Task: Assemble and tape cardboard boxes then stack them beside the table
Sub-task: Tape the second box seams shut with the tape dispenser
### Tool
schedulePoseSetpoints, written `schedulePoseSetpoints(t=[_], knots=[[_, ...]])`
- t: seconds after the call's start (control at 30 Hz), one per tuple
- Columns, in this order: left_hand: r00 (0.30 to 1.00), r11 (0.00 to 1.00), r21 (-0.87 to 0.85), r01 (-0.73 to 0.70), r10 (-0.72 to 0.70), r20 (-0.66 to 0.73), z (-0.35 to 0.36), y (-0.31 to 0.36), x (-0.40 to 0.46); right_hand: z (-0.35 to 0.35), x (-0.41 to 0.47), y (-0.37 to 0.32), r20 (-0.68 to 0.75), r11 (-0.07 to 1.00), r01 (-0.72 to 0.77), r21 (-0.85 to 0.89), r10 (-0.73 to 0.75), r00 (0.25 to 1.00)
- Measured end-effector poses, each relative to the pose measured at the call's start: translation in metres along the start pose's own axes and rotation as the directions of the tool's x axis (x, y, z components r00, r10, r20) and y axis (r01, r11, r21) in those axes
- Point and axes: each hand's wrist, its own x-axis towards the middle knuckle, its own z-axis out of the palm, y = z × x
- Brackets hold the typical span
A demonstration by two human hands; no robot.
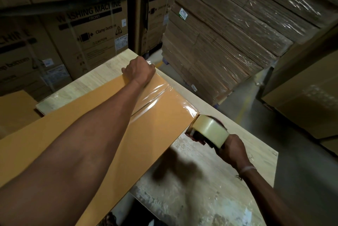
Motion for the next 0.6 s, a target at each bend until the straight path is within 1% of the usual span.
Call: schedulePoseSetpoints(t=[0.1,0.17,0.23,0.33,0.37,0.4,0.5,0.6], knots=[[1.000,1.000,-0.006,0.004,-0.004,-0.001,-0.001,-0.001,0.001,-0.001,-0.007,-0.011,-0.049,0.998,-0.057,-0.025,0.056,0.997],[1.000,1.000,-0.013,-0.010,0.011,0.007,-0.001,-0.002,0.002,0.001,-0.014,-0.015,-0.133,1.000,-0.029,0.002,0.029,0.991],[1.000,1.000,-0.015,-0.023,0.024,0.005,0.001,-0.004,0.002,0.007,-0.017,-0.014,-0.199,0.999,0.029,-0.018,-0.032,0.980],[0.999,0.999,-0.017,-0.036,0.036,-0.003,0.003,-0.007,0.003,0.019,-0.019,-0.007,-0.199,0.998,0.021,-0.056,-0.032,0.979],[0.999,0.999,-0.020,-0.035,0.035,-0.004,0.003,-0.006,0.002,0.023,-0.022,-0.004,-0.200,0.999,-0.011,-0.042,0.002,0.980],[0.999,0.999,-0.024,-0.032,0.032,-0.002,0.003,-0.006,0.002,0.030,-0.024,0.003,-0.216,1.000,-0.021,-0.018,0.017,0.976],[1.000,1.000,-0.025,0.000,0.001,0.016,0.000,-0.005,0.003,0.037,-0.037,0.009,-0.238,0.988,-0.062,0.143,0.095,0.967],[0.998,0.999,0.018,0.041,-0.042,0.045,0.001,0.000,0.004,0.032,-0.037,0.002,-0.320,0.962,-0.046,0.268,0.134,0.938]])
